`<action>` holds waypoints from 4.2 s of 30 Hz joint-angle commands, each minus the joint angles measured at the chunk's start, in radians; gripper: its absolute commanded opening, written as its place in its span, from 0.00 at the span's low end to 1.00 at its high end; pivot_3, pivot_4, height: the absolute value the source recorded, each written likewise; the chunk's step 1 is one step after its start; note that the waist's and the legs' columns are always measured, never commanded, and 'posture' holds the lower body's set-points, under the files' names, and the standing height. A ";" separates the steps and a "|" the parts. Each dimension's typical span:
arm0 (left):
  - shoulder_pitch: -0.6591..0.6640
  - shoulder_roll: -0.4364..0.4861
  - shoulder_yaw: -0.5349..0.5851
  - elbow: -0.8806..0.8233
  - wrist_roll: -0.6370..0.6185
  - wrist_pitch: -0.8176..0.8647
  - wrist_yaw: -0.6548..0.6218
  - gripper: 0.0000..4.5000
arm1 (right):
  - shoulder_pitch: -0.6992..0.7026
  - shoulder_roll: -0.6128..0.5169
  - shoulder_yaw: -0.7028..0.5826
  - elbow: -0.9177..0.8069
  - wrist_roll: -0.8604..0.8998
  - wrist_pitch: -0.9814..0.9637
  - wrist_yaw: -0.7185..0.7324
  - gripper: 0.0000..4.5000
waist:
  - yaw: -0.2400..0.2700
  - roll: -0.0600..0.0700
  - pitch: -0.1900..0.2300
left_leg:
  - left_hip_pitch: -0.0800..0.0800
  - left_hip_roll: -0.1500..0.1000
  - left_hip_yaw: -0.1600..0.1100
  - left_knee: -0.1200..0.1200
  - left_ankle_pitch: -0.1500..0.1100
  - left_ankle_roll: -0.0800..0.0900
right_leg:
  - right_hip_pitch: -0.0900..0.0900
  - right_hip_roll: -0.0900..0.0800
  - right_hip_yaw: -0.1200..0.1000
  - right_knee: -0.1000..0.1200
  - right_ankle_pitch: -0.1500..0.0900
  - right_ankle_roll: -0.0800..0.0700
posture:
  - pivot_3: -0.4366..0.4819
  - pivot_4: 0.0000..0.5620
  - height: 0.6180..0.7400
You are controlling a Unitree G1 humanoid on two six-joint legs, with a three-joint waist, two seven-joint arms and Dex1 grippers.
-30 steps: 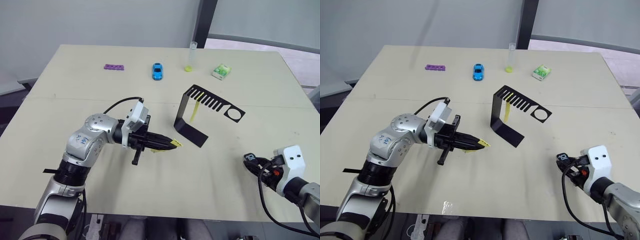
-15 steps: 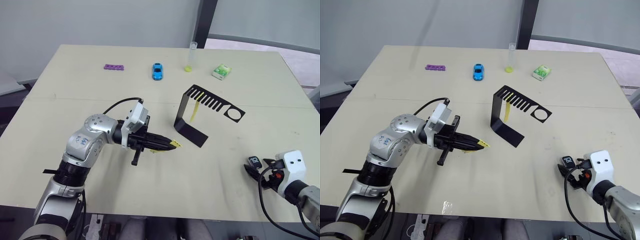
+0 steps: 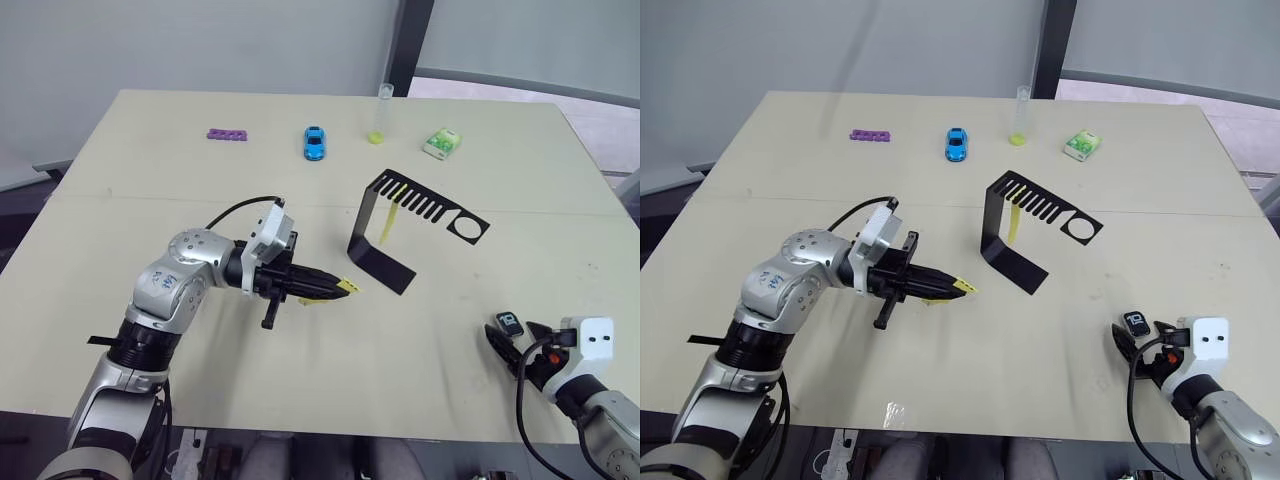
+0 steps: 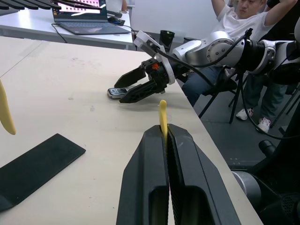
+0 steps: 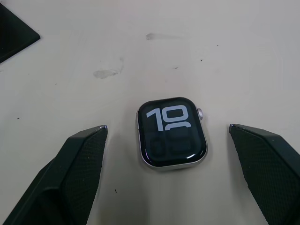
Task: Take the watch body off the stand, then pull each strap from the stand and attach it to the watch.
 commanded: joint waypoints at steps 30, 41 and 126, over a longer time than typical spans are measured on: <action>-0.032 -0.014 0.014 -0.052 -0.015 0.035 0.036 0.00 | 0.009 0.034 0.005 -0.041 -0.017 0.021 -0.063 0.59 | -0.001 0.000 0.000 | 0.000 0.000 0.000 0.000 0.000 0.000 | 0.000 0.000 0.000 0.001 0.000 0.000 | 0.48 0.27 1.00; -0.030 -0.013 0.015 -0.049 -0.013 0.029 0.035 0.00 | 0.010 0.048 0.007 -0.046 -0.020 0.011 -0.069 0.53 | -0.001 0.000 0.000 | 0.000 0.000 0.000 0.000 0.000 0.000 | 0.000 0.000 0.000 0.001 0.000 0.000 | 0.48 0.27 1.00; -0.017 -0.068 -0.154 0.070 0.420 -0.812 0.052 0.00 | -0.472 -0.627 0.408 -0.080 1.454 0.448 -0.427 0.34 | 0.024 -0.002 0.001 | -0.005 0.001 -0.002 0.002 -0.001 0.002 | 0.001 -0.001 -0.006 -0.011 0.001 0.001 | 0.48 0.27 1.00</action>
